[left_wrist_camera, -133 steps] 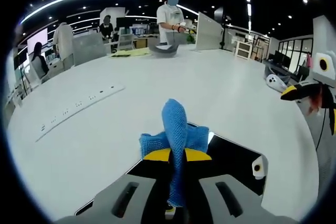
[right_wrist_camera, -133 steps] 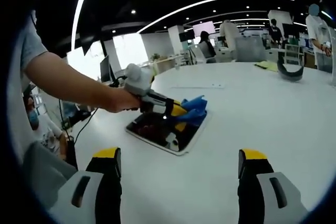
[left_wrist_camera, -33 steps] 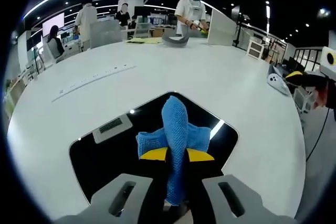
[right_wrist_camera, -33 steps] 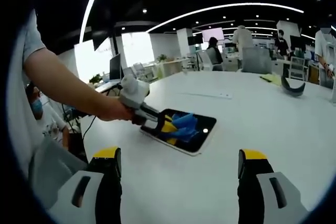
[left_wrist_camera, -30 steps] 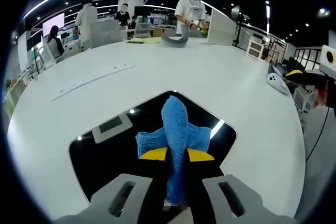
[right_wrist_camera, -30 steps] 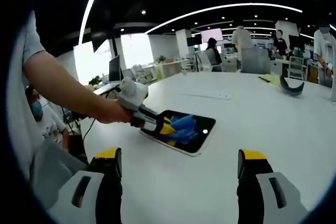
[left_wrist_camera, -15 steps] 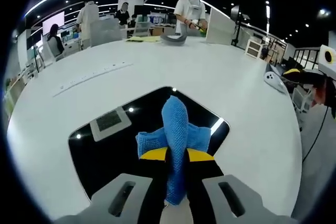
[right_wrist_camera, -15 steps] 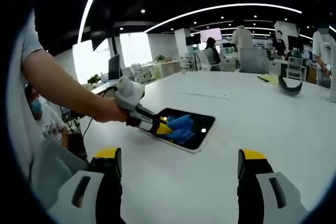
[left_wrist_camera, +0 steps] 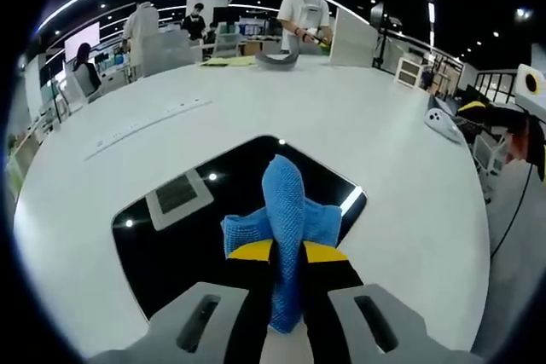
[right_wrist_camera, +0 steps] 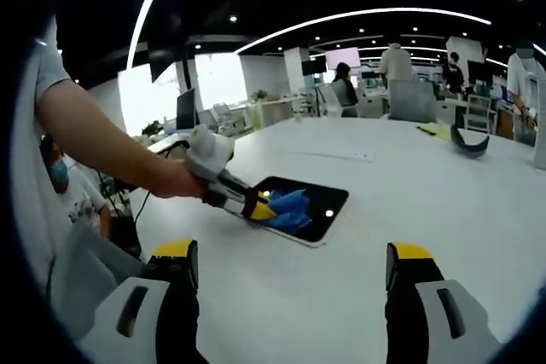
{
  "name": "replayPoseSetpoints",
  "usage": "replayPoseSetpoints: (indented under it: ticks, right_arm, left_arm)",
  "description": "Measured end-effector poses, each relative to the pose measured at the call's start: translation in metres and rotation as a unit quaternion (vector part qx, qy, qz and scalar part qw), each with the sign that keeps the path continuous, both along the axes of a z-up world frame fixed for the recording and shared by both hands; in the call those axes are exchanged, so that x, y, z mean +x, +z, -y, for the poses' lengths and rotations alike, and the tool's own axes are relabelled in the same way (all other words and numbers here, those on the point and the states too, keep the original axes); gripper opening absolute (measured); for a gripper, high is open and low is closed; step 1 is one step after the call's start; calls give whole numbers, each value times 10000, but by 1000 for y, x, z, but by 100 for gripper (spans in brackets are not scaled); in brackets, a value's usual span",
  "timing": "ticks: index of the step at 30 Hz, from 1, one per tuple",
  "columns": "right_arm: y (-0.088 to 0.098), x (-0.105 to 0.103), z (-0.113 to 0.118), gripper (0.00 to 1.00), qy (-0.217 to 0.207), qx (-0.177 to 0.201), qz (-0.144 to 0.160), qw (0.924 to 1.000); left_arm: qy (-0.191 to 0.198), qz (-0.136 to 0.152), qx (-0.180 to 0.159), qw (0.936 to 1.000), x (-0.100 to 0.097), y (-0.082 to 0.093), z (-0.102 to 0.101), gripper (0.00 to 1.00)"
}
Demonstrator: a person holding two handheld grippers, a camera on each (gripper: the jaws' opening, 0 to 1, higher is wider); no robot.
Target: Wipe the mirror surface with the cleaning cloth until all visible marks leave the cleaned area.
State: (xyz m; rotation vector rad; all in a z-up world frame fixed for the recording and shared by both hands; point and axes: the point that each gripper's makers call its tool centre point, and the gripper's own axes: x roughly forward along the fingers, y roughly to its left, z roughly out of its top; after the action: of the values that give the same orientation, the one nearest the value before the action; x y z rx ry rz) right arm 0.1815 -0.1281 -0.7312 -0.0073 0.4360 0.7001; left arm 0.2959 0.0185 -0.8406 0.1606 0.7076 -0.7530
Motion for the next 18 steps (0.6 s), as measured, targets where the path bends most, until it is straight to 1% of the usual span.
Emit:
replayPoseSetpoints:
  ticks: [18]
  right_arm:
    - [1,-2,0,90,18,0,-1,10000]
  left_arm:
    - [11,-3,-6,10000,-2,-1,-1,9]
